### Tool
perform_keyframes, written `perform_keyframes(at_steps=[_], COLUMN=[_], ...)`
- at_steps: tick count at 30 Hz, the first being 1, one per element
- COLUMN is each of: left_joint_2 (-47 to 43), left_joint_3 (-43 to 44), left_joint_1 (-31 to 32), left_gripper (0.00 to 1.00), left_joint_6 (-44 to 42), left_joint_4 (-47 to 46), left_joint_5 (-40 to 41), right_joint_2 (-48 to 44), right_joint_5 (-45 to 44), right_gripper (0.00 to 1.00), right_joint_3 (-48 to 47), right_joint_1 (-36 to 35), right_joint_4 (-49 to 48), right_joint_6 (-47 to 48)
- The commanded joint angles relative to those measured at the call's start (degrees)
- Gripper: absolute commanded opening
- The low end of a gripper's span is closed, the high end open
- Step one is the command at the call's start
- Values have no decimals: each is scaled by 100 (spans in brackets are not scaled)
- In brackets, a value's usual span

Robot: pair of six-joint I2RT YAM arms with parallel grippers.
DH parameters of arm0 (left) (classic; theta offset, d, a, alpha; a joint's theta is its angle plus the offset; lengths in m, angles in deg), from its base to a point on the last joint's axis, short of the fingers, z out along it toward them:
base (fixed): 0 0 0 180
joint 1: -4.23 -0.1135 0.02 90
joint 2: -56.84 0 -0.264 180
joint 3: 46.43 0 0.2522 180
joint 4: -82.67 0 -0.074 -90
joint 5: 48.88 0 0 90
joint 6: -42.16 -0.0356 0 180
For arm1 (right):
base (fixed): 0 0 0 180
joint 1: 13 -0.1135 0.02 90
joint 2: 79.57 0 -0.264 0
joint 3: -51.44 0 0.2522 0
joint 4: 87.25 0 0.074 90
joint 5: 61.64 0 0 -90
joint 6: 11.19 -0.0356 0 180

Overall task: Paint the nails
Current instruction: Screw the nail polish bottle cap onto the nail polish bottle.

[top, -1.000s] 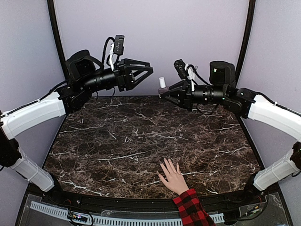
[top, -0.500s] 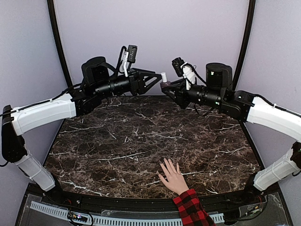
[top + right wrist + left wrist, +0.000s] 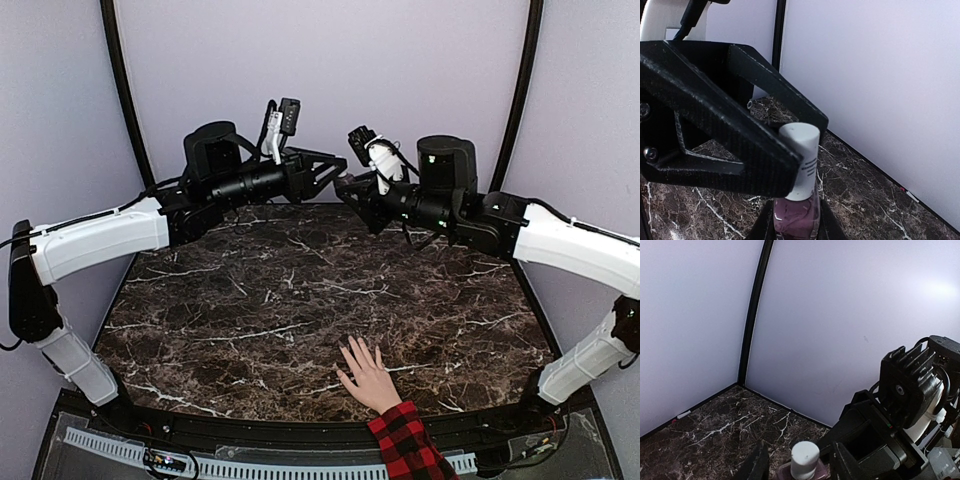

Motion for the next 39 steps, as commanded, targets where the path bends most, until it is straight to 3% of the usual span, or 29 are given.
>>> perform_keyframes(at_steps=[1,7,12,19,39], left_joint_2=[-17,-15,-62,-123,-8], left_joint_3=[212,219,259,225,341], left_joint_1=[26,19,17,0,0], left_gripper=[37,12,1,0,0], left_joint_6=[-35,-40,-130,-265,-340], left_joint_4=[-54,-88,-52,-120,-291], left_joint_5=[-56,-215,-377,-1120,-3325], right_joint_2=[56,24,-154,-348,-539], right_joint_5=[-245,-198,162,1024,4804], right_gripper=[0,0,0,0,0], right_joint_3=[-275,-261,-136,-70,-103], right_joint_1=[-112,-133,-126,50,620], right_joint_4=[-157,-140,-219,-231,-382], right_joint_6=[87,122,230,210,83])
